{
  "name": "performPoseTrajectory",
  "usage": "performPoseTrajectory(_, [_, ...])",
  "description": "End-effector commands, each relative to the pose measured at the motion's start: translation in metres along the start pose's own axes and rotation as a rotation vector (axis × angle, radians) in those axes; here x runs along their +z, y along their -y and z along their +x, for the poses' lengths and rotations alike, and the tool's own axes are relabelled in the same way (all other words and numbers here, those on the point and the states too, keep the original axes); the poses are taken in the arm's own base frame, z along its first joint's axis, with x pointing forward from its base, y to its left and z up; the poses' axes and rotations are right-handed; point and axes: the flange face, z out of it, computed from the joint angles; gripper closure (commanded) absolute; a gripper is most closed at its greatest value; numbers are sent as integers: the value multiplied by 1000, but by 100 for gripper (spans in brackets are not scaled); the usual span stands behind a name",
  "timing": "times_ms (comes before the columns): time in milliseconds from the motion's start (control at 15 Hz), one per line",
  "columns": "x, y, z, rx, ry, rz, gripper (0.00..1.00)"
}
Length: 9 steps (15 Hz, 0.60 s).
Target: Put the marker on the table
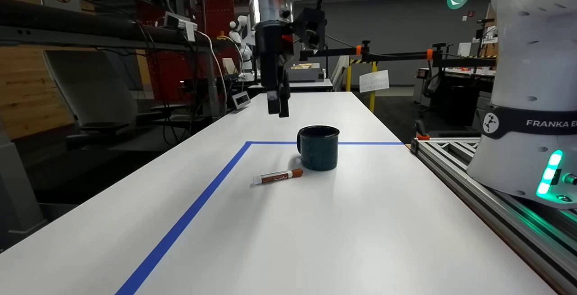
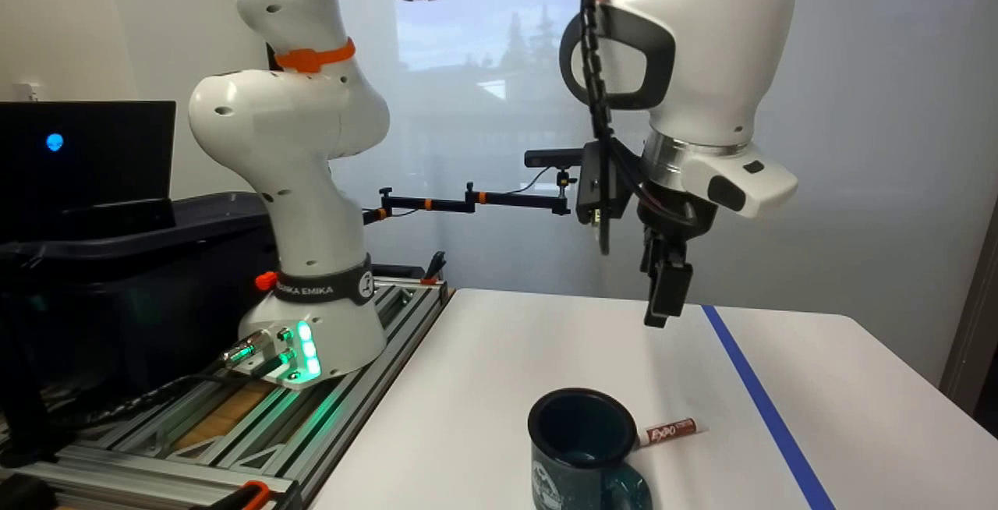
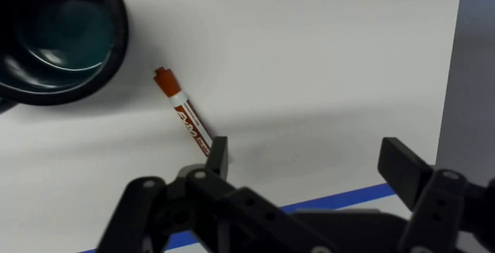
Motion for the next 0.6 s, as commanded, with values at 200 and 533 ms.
performPoseTrajectory(200, [-30,-23,-2,108,-116,-100,0])
performPoseTrajectory(533, [-28,-18,-3,113,-128,-119,0])
